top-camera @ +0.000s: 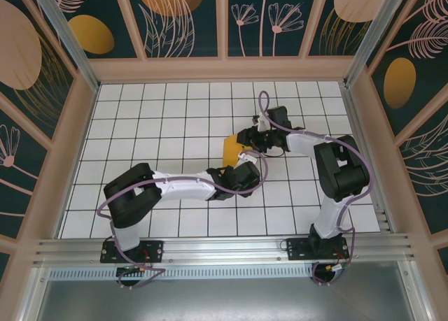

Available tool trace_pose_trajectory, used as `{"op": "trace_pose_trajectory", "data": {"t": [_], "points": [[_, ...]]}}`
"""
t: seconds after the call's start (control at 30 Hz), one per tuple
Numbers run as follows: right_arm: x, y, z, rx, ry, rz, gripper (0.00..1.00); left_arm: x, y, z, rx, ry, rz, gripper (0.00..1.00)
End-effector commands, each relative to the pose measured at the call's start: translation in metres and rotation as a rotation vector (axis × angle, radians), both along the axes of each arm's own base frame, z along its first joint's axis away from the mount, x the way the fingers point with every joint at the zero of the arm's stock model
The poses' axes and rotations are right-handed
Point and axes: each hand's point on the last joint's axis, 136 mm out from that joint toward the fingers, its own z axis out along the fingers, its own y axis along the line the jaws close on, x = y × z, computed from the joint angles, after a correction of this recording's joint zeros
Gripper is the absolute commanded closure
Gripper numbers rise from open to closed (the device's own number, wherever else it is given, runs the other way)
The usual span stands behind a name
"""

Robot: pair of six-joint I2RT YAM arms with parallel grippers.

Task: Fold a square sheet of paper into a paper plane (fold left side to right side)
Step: Fold the triangle a second time at the center of the table.

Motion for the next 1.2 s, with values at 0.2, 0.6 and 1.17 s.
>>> {"op": "trace_pose_trajectory", "data": {"t": [0.2, 0.6, 1.17], "points": [[0.004, 0.006, 0.011, 0.013, -0.016, 0.008, 0.56, 0.006, 0.012, -0.007, 0.148, -0.080, 0.047, 0.44], [0.007, 0.001, 0.001, -0.045, -0.012, 0.002, 0.55, 0.005, 0.010, 0.000, 0.164, -0.080, 0.016, 0.77], [0.023, -0.016, 0.035, -0.052, -0.107, -0.047, 0.39, 0.007, 0.012, 0.007, 0.089, -0.015, -0.019, 1.00]]}}
